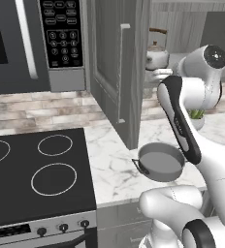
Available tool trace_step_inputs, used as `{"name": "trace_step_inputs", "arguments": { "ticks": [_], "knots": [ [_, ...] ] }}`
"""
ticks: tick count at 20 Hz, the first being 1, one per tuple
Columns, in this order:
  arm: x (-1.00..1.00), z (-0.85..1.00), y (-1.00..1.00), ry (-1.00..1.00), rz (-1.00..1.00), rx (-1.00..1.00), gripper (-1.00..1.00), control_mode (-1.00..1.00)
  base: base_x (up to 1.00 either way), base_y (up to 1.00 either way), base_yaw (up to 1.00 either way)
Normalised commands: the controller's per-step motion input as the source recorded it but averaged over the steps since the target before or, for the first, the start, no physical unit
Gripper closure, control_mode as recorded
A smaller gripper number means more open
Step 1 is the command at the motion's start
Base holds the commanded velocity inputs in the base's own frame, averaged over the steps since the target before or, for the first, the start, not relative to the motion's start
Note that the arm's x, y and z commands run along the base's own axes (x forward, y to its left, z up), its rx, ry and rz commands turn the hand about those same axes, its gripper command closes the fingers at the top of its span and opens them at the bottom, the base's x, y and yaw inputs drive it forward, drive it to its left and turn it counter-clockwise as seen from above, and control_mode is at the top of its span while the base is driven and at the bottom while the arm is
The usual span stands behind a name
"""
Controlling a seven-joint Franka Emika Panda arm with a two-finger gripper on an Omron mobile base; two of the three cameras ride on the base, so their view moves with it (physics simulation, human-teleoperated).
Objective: Pick the kettle from the cabinet and place it on a stove burner. Then pick the pot from the counter and place it on another stove burner. Finally, turn both burners on.
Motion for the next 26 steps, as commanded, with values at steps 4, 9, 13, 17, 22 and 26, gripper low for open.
{"name": "trace_step_inputs", "arguments": {
  "ticks": [4, 9, 13, 17, 22, 26],
  "knots": [
    [-0.03, 0.29, -0.05, -0.12, 0.0, 0.0, -1.0, -1.0, 0.0, 0.0, 0.0],
    [0.0, 0.3, -0.08, -0.1, 0.0, 0.0, -1.0, -1.0, 0.0, 0.0, 0.0],
    [-0.02, 0.26, -0.05, -0.08, 0.0, 0.0, -1.0, -1.0, 0.0, 0.0, 0.0],
    [0.0, 0.2, -0.03, -0.08, 0.0, 0.0, -1.0, -1.0, 0.0, 0.0, 0.0],
    [-0.01, 0.04, -0.06, -0.11, -0.01, 0.01, -1.0, -1.0, 0.0, 0.0, 0.0],
    [-0.02, 0.0, -0.09, -0.18, -0.01, 0.04, -1.0, -1.0, 0.0, 0.0, 0.0]
  ]
}}
